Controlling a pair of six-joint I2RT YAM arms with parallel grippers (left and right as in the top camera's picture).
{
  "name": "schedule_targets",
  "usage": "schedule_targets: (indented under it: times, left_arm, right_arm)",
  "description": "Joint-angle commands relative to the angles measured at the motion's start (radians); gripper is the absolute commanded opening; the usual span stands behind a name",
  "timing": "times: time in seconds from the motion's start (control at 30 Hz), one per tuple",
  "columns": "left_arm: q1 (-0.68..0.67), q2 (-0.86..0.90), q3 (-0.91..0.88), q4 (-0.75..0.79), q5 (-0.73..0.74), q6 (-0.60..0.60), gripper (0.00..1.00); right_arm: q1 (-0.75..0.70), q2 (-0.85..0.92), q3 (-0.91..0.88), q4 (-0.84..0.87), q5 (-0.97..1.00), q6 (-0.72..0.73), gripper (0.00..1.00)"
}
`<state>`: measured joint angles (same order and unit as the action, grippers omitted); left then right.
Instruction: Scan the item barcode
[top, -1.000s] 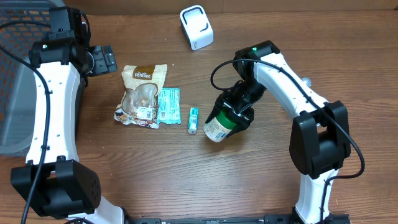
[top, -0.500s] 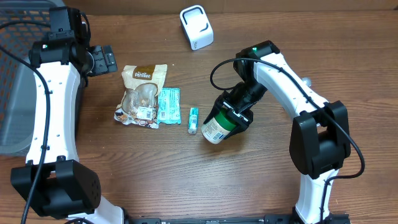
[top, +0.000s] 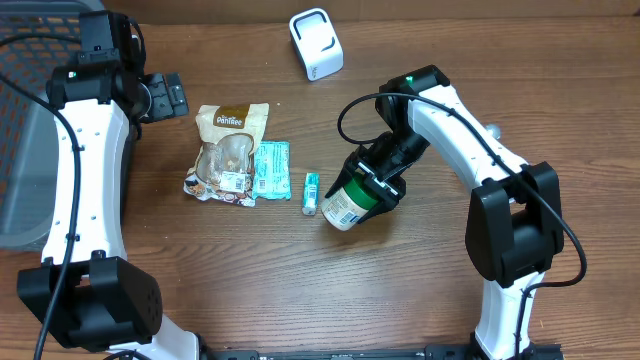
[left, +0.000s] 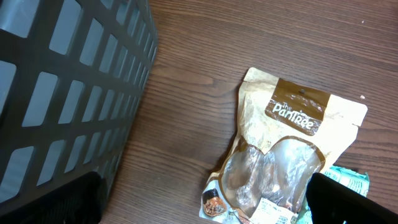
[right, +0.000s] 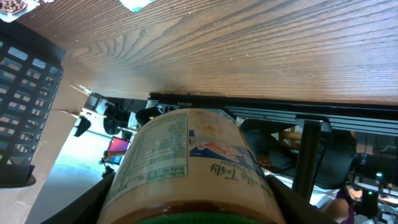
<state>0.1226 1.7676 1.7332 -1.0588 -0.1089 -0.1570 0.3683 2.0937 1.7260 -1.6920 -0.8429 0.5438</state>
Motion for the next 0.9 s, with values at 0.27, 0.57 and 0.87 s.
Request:
schedule_targets:
  times: [0.27, 0.57, 0.87]
  left_arm:
    - [0.008, -0.002, 0.015, 0.000, -0.013, 0.004, 1.00]
    - [0.008, -0.002, 0.015, 0.000, -0.013, 0.004, 1.00]
    - [0.008, -0.002, 0.015, 0.000, -0.013, 0.004, 1.00]
  right_arm:
    - [0.003, -0.006, 0.025, -0.003, -0.050, 0.002, 0.31]
    - [0.003, -0.006, 0.025, -0.003, -0.050, 0.006, 0.31]
    - [0.003, -0.006, 0.025, -0.003, -0.050, 0.005, 0.31]
